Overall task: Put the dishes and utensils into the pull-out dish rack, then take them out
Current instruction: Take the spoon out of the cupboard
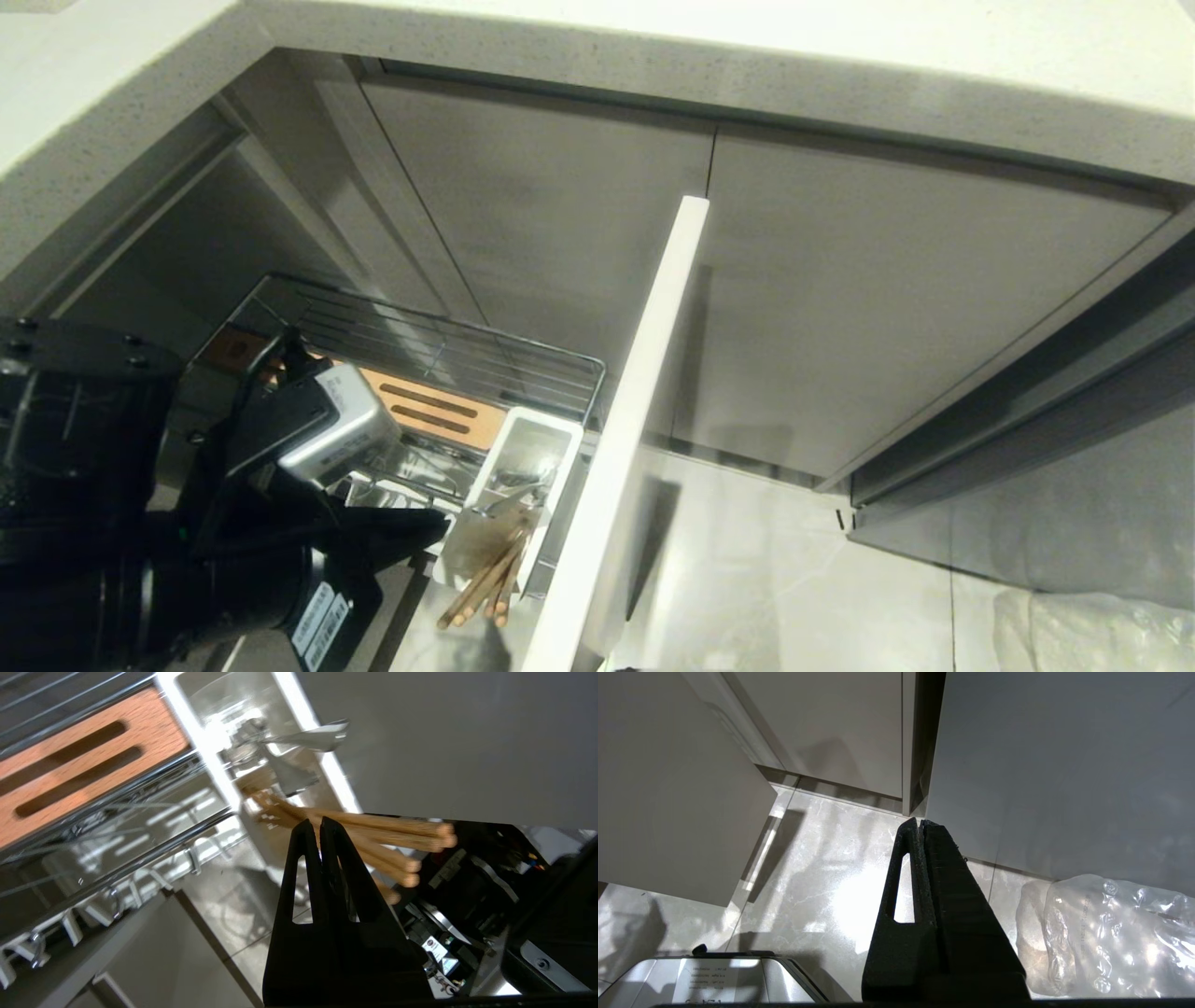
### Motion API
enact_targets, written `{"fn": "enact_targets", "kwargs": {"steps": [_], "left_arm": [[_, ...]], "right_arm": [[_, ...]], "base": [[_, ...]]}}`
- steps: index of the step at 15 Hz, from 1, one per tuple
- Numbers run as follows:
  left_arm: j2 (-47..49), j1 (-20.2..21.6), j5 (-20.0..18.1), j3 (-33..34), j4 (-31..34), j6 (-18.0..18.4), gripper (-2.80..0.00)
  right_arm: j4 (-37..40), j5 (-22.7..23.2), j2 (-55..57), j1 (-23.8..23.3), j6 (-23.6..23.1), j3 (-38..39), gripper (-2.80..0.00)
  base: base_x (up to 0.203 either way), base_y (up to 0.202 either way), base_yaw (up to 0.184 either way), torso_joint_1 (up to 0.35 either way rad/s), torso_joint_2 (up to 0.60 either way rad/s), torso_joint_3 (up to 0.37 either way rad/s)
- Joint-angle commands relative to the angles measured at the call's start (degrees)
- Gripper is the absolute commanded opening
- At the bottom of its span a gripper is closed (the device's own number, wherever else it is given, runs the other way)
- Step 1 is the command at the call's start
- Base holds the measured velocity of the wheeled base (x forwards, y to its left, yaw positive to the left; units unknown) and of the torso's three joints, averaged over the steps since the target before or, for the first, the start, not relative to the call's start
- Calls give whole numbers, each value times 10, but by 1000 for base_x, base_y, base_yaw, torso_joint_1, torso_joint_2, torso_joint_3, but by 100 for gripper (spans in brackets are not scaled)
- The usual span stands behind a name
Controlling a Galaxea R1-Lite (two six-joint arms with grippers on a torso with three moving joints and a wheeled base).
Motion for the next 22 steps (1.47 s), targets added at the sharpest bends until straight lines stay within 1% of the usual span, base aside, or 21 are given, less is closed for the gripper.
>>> {"fn": "enact_targets", "kwargs": {"steps": [1,2,8,9,12,14,16,20,22], "left_arm": [[1,-12,0,6,2,2,-280],[6,-15,0,10,1,2,0],[50,-12,0,12,-7,-1,0],[63,-9,1,12,-17,-2,0],[91,19,9,12,-53,-7,0],[95,30,24,11,-58,-8,0],[97,36,26,6,-62,-8,0],[104,47,32,8,-107,-15,0],[105,54,37,8,-111,-16,0]], "right_arm": [[0,0,0,0,0,0,-280],[0,0,0,0,0,0,-280],[0,0,0,0,0,0,-280],[0,0,0,0,0,0,-280],[0,0,0,0,0,0,-280],[0,0,0,0,0,0,-280],[0,0,0,0,0,0,-280],[0,0,0,0,0,0,-280],[0,0,0,0,0,0,-280]], "base": [[0,0,0,0,0,0],[0,0,0,0,0,0],[0,0,0,0,0,0],[0,0,0,0,0,0],[0,0,0,0,0,0],[0,0,0,0,0,0],[0,0,0,0,0,0],[0,0,0,0,0,0],[0,0,0,0,0,0]]}}
